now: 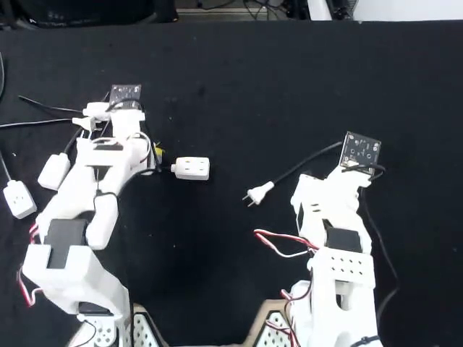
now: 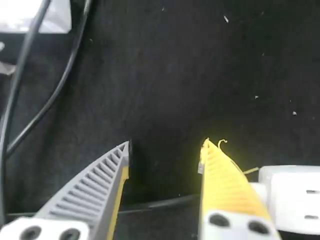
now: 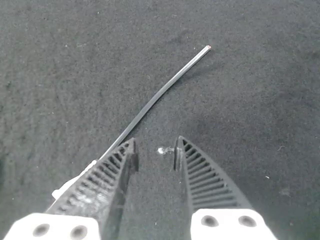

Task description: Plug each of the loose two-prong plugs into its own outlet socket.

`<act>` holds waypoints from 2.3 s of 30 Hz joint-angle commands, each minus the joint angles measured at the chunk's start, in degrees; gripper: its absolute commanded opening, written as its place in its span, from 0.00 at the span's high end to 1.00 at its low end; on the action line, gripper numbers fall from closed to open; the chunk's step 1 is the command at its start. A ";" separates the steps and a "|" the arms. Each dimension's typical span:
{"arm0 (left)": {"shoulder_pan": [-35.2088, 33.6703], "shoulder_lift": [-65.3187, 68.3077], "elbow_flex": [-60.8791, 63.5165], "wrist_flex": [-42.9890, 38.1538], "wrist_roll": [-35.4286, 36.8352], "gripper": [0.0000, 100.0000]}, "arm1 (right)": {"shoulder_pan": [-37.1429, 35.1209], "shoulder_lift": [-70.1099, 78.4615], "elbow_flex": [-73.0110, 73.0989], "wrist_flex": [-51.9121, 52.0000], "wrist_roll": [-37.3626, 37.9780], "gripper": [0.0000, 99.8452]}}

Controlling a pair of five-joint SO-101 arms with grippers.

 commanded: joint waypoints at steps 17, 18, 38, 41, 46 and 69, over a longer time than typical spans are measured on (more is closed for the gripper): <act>-4.88 -6.33 -13.05 20.75 -5.71 0.78 | 0.53 -1.54 -3.56 -1.49 -0.35 0.88; -2.51 -6.51 -13.32 20.57 -4.22 0.78 | 0.70 -1.54 -3.56 -1.49 -0.35 0.88; 14.02 -2.46 -12.35 14.15 1.85 0.78 | 2.73 -1.54 -3.74 -1.49 -0.35 0.88; 13.93 -3.52 -8.92 14.42 1.76 0.78 | 2.73 -1.54 -4.18 -1.41 -0.35 0.88; 13.93 -8.35 -4.18 18.90 -1.05 0.78 | 2.64 -1.54 -4.35 -1.41 -0.35 0.88; -6.99 -30.24 20.53 7.65 -2.46 0.78 | 2.64 -1.54 -4.18 -1.32 -0.35 0.88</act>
